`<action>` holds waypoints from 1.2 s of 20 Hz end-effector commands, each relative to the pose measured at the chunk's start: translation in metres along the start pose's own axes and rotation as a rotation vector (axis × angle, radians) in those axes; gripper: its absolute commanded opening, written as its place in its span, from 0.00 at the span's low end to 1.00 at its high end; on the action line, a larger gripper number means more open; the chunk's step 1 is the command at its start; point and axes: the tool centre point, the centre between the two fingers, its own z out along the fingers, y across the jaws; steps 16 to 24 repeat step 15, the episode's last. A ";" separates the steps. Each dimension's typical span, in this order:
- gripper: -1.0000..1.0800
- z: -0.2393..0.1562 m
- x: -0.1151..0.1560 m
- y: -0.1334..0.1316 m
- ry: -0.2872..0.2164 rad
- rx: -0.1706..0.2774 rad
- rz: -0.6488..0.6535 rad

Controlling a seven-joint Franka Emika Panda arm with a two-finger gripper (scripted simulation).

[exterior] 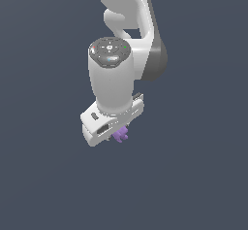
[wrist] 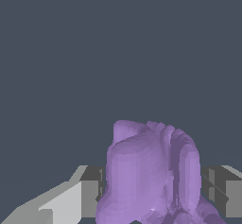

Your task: Pick up the object and move it to a goal position.

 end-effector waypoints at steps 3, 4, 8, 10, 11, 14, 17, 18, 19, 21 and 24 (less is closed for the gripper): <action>0.00 -0.016 0.008 0.008 -0.001 0.001 0.000; 0.00 -0.019 0.009 0.009 -0.001 0.001 0.000; 0.00 -0.027 0.013 0.013 -0.001 0.000 0.000; 0.00 -0.029 0.014 0.014 -0.001 0.000 0.000; 0.00 -0.029 0.014 0.015 -0.001 0.000 0.000; 0.00 -0.030 0.015 0.016 -0.001 0.000 0.000; 0.00 -0.030 0.015 0.016 -0.001 0.000 0.000; 0.00 -0.030 0.015 0.016 -0.001 0.000 0.000; 0.00 -0.030 0.015 0.016 -0.001 0.000 0.000; 0.00 -0.030 0.015 0.016 -0.001 0.000 0.000; 0.00 -0.030 0.015 0.016 -0.001 0.000 0.000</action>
